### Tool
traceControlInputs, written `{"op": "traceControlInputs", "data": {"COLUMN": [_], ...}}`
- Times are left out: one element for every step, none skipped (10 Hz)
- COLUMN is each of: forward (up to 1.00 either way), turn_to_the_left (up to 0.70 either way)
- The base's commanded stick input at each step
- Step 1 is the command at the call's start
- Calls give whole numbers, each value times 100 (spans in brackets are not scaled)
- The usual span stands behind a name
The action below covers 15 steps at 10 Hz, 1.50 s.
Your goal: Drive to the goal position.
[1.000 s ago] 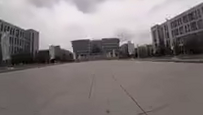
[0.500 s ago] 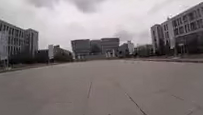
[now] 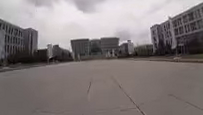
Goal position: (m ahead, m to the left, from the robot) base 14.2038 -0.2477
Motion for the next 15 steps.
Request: {"op": "traceControlInputs", "data": {"forward": [60, 60, 60, 60, 60, 60, 60, 60, 60, 60, 60, 60, 60, 60, 60], "turn_to_the_left": [1, 1, 1, 1, 1, 1, 1, 1, 1, 1, 1, 1, 1, 1, 1]}}
